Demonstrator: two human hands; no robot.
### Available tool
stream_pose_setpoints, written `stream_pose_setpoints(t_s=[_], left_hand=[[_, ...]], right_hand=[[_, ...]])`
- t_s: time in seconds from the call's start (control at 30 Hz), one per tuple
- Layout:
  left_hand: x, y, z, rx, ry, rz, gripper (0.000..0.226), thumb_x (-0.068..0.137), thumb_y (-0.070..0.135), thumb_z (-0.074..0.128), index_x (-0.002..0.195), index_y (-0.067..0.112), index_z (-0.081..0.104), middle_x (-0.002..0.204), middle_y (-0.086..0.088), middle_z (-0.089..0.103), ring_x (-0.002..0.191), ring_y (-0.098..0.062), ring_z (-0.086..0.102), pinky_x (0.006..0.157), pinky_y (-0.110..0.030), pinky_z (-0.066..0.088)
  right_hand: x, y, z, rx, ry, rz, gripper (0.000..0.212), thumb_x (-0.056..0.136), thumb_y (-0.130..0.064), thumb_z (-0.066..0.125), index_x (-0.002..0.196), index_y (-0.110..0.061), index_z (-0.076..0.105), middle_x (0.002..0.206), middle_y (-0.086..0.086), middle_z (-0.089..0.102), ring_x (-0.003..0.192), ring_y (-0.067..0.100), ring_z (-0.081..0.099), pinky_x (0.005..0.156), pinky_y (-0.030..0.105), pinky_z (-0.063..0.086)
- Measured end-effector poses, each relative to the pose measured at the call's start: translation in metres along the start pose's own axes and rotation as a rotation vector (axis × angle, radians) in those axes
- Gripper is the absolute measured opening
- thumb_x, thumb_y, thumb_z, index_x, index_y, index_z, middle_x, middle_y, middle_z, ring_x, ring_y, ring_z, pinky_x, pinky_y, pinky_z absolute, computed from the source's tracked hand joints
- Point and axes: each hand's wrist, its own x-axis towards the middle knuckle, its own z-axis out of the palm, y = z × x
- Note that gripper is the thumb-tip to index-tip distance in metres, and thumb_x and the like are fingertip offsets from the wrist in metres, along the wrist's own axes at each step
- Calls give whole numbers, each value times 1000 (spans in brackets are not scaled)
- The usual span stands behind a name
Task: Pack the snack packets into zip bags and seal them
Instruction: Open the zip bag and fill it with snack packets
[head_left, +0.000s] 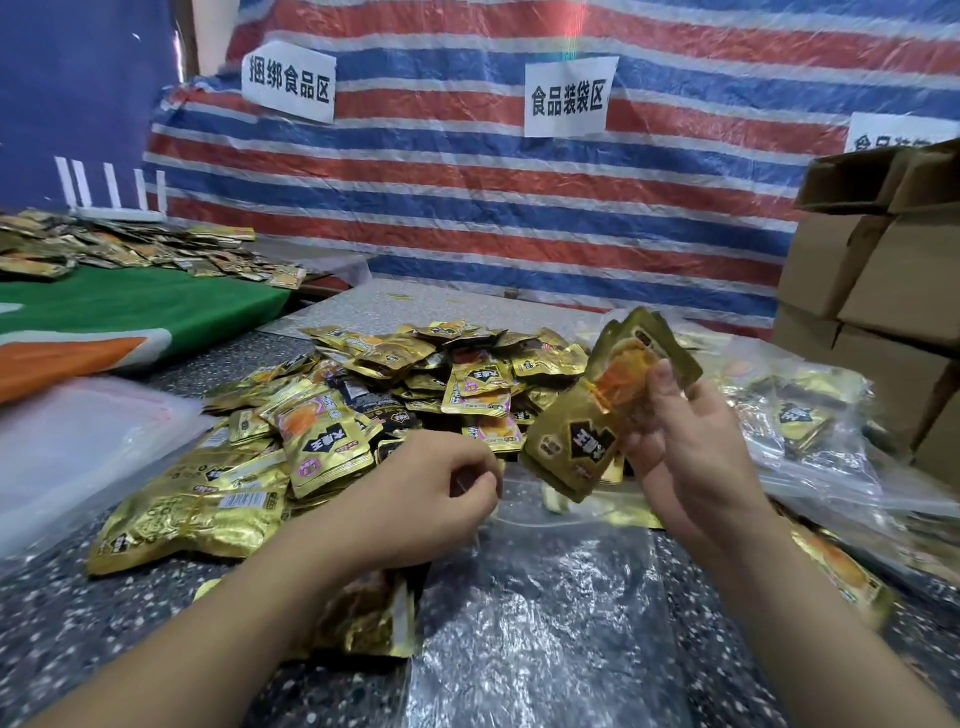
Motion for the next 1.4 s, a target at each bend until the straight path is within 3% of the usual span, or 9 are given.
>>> stream_pose_setpoints(t_s=[0.2,0.4,0.53,0.77,0.87,1.0,1.1,1.27,1.4], left_hand=[[0,-2,1,-27,10,15,20,93,19,55,77,20,68,68,5,63,64,-9,56,57,-22,42],[-1,-3,8,-37,37,46,35,99,31,53,70,11,56,62,0,54,57,-11,45,54,-23,34],[-1,0,8,-123,78,38,39,99,35,51,70,10,54,63,-6,57,60,-19,52,58,-33,40],[0,-1,16,-263,165,7,43,88,51,42,71,13,54,60,13,56,56,-2,52,53,-15,40],[1,-6,19,-264,199,4,41,93,44,42,69,13,54,60,11,58,55,-2,53,52,-13,41],[0,-7,19,-151,259,56,45,89,58,39,65,22,53,68,8,60,58,-12,52,54,-26,40],[1,-7,17,-131,298,110,51,91,59,40,63,18,54,59,5,54,57,-16,50,53,-31,40],[0,-7,18,-53,307,204,55,96,57,43,72,12,64,58,6,55,56,-11,51,50,-25,37],[0,-7,17,2,291,263,47,96,48,46,73,11,63,61,6,54,58,-8,50,53,-23,36]], right_hand=[[-12,5,-1,-606,-135,-142,23,83,-43,60,102,-32,64,94,-1,76,85,15,74,65,29,60],[-18,4,5,-776,-324,-85,27,86,-43,60,107,-26,59,97,-5,76,90,14,74,76,40,62],[-19,0,1,-917,-379,-65,11,95,-32,61,106,-31,60,98,-10,74,93,10,72,82,46,60],[-19,-5,-4,-1003,-408,8,9,93,-42,59,101,-40,63,101,-12,74,95,9,70,87,49,56],[-18,-2,-4,-1073,-389,3,9,97,-35,59,105,-35,62,103,-13,72,99,6,67,88,44,55],[-23,-4,0,-1114,-478,-9,5,99,-34,57,102,-36,60,97,-17,71,88,-1,67,75,26,51],[-31,-9,0,-1116,-462,-27,6,100,-36,55,103,-34,60,97,-16,72,87,-1,68,76,29,53],[-36,-10,0,-1243,-475,-101,6,99,-36,55,99,-32,59,92,-18,68,84,-1,64,74,27,53],[-38,-6,5,-1308,-599,-77,4,99,-32,56,97,-35,58,96,-22,64,88,-7,58,70,14,46]])
